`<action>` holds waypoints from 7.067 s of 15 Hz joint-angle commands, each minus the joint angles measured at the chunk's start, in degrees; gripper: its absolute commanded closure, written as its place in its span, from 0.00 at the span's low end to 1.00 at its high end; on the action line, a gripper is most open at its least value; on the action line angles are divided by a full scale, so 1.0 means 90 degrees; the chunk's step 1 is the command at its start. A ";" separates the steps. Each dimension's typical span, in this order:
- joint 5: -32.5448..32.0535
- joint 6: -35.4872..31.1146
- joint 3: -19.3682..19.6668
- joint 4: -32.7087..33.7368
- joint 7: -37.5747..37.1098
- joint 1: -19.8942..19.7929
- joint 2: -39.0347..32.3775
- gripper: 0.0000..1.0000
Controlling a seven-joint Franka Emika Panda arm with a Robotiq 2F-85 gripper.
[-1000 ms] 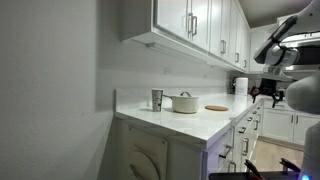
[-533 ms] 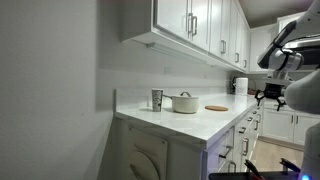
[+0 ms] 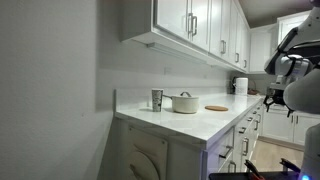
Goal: Open the second drawer from the left fully
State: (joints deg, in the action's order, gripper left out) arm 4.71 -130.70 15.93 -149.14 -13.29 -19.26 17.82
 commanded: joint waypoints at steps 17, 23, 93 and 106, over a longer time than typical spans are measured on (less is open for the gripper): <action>0.2883 -0.1060 0.0811 0.0147 0.3191 0.0068 -0.1460 0.00; 0.4062 -0.1475 0.0678 0.0418 0.4490 0.0097 -0.2088 0.00; 0.7725 -0.3683 -0.0350 0.3821 0.6094 0.1124 -0.6451 0.00; 0.5919 -0.3228 -0.0040 0.3756 0.4387 0.0990 -0.6316 0.00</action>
State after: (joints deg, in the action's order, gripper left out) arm 65.80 -155.10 13.59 -114.93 33.17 -9.58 -39.43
